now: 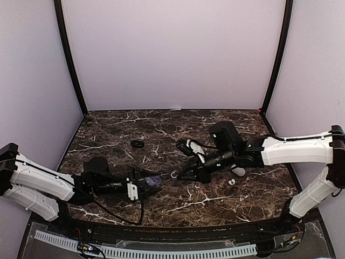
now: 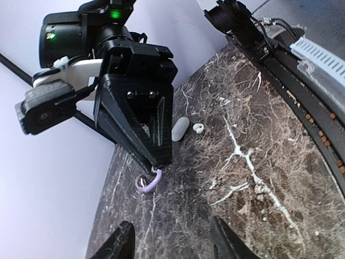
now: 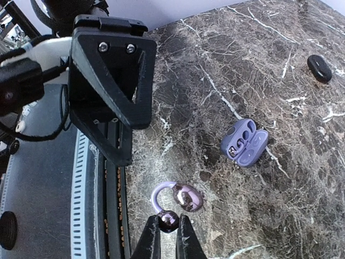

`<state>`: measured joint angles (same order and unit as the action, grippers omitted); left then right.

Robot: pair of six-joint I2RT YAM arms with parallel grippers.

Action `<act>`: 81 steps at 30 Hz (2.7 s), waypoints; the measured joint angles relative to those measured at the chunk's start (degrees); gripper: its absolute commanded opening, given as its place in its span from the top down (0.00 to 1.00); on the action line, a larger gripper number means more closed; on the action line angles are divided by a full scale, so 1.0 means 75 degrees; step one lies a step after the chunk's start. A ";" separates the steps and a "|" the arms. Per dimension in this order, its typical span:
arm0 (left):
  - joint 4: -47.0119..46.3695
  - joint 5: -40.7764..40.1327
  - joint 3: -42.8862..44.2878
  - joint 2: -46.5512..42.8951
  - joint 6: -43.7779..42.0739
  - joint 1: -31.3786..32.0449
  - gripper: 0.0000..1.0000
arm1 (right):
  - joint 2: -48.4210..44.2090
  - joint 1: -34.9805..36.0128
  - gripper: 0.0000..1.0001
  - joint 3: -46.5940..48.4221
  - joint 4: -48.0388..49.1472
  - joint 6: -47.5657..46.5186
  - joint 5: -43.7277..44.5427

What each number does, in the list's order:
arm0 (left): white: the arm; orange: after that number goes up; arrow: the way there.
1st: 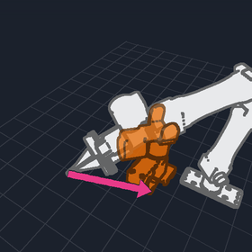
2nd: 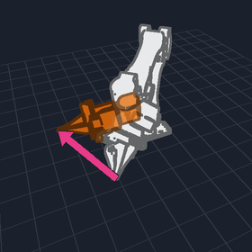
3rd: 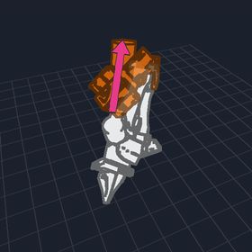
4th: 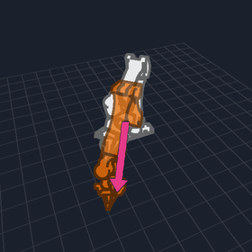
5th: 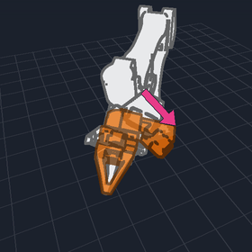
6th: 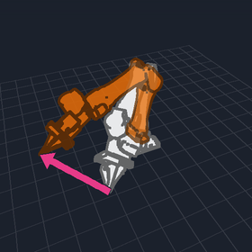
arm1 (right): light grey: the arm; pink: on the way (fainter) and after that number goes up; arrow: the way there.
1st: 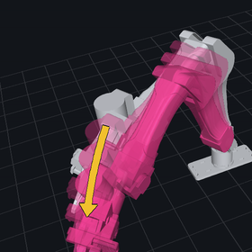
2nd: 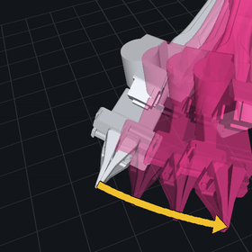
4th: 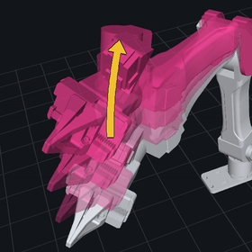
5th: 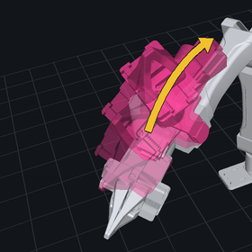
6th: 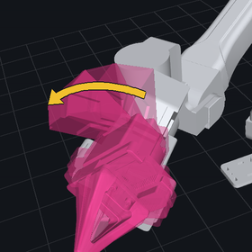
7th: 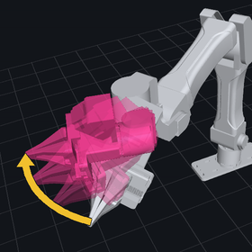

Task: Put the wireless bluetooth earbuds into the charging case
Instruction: Pick up the left earbud from the center of the board, then pass from the left arm to the right, then pick up the charging case from the center of the board.

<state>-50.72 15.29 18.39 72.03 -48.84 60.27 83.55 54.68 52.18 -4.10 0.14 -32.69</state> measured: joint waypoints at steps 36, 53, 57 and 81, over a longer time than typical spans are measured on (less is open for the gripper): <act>0.0221 -0.0743 0.1131 0.1221 -0.2419 0.0533 0.88 | 0.0504 -0.0006 1.00 0.0443 -0.0323 0.0828 -0.0708; 0.0414 -0.0845 0.1218 0.1236 -0.2311 0.0554 1.00 | 0.0504 -0.0041 0.76 0.0452 -0.0399 0.0766 -0.0781; 0.0589 -0.0970 0.1215 0.1081 -0.1973 0.0554 1.00 | 0.0396 -0.0044 0.65 0.0297 -0.0189 0.0746 -0.0720; 0.4634 -0.1311 0.1559 -0.2206 0.5010 -0.2101 1.00 | 0.3025 0.1443 0.51 -0.1026 0.4089 0.3453 0.3383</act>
<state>-15.97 5.45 30.09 55.48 -11.27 44.51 106.24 65.49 44.49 26.57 26.04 -7.31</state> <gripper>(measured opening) 0.035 0.508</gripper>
